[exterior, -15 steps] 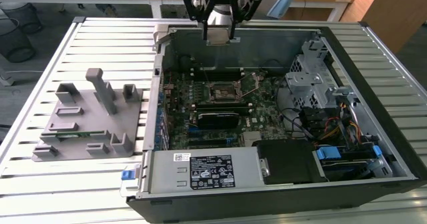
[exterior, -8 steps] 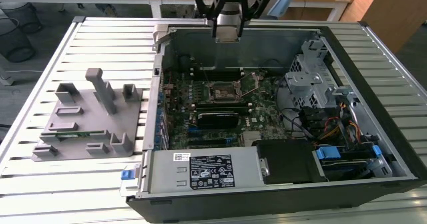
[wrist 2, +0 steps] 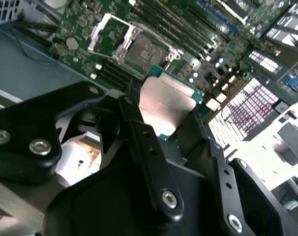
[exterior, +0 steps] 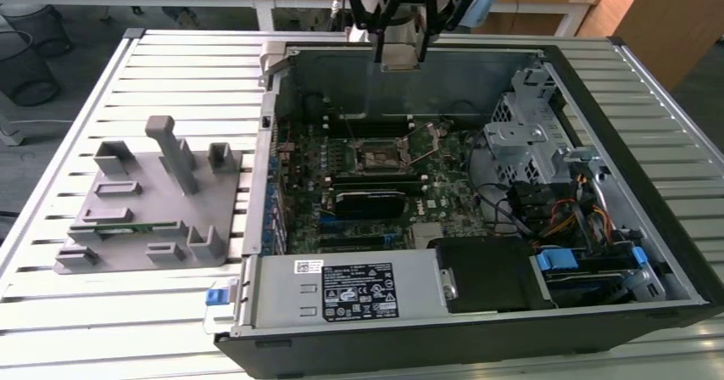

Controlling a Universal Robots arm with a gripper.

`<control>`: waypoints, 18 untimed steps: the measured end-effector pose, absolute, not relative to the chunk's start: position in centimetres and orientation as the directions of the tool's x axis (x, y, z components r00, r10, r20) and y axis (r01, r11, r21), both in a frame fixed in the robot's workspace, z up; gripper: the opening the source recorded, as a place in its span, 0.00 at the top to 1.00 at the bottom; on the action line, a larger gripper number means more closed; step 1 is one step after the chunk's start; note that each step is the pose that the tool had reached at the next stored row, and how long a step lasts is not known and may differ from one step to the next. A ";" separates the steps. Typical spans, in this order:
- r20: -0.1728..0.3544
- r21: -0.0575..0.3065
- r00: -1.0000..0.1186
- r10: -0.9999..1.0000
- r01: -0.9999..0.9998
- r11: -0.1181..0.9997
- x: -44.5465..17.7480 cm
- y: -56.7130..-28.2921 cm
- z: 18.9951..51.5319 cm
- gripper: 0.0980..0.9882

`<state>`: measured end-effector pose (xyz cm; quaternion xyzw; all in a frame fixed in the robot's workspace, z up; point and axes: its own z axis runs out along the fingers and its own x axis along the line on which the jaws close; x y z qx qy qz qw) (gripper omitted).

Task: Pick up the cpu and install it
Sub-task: 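Place the cpu into insertion slot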

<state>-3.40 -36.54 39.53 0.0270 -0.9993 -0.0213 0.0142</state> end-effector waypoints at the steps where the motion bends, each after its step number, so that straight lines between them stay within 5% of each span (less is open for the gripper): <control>1: 0.027 0.043 -0.998 -0.055 -0.053 0.998 -3.4 -36.5 39.5 0.50; 18: 0.028 0.039 -1.000 0.007 0.008 0.999 -3.3 -36.5 39.4 0.50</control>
